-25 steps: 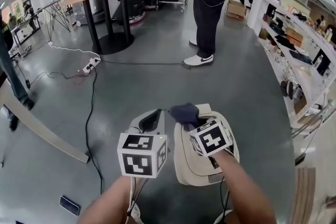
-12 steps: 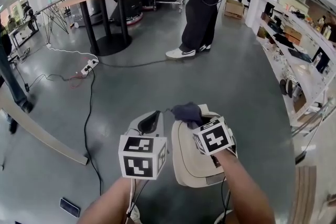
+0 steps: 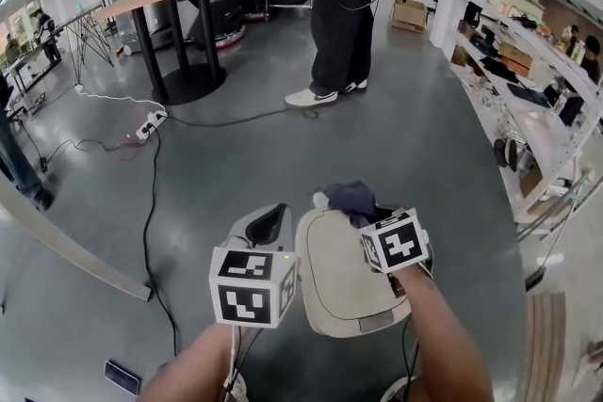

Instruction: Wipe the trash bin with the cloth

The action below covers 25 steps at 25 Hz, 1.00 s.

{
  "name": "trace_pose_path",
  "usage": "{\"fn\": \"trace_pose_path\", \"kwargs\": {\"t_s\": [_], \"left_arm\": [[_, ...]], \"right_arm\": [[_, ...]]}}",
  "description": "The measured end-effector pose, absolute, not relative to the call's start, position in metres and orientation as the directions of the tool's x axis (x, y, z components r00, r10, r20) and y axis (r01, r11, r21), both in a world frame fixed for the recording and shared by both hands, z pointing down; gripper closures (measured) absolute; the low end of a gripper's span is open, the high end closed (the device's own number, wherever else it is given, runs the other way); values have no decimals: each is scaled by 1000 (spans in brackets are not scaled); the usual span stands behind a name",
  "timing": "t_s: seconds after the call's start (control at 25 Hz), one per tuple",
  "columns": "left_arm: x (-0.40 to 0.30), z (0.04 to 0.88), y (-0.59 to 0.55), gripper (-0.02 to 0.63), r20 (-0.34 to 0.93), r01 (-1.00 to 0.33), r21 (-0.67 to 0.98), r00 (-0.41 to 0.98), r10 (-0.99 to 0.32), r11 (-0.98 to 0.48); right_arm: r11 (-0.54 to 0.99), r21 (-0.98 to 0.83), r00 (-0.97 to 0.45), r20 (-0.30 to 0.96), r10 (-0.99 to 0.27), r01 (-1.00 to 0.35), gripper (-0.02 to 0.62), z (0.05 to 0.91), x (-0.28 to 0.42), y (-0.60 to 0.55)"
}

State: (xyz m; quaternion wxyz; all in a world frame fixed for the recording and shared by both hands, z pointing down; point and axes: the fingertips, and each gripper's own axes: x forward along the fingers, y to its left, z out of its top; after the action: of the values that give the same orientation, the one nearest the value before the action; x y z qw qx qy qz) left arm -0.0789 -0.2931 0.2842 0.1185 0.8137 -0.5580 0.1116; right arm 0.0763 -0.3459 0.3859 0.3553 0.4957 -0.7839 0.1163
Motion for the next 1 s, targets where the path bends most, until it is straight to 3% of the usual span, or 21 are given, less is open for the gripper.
{"fn": "trace_pose_path", "kwargs": {"t_s": [0.48, 0.72, 1.0], "left_arm": [[-68, 287, -292, 606, 328, -928, 70, 369, -870, -367], [-71, 281, -289, 606, 322, -929, 88, 367, -873, -359], [-90, 288, -280, 606, 356, -949, 29, 303, -884, -314]], "right_arm": [[464, 238, -228, 630, -742, -853, 509, 376, 96, -344], [539, 207, -348, 568, -746, -816, 509, 345, 46, -317], [650, 206, -417, 620, -665, -731, 509, 363, -12, -278]]}}
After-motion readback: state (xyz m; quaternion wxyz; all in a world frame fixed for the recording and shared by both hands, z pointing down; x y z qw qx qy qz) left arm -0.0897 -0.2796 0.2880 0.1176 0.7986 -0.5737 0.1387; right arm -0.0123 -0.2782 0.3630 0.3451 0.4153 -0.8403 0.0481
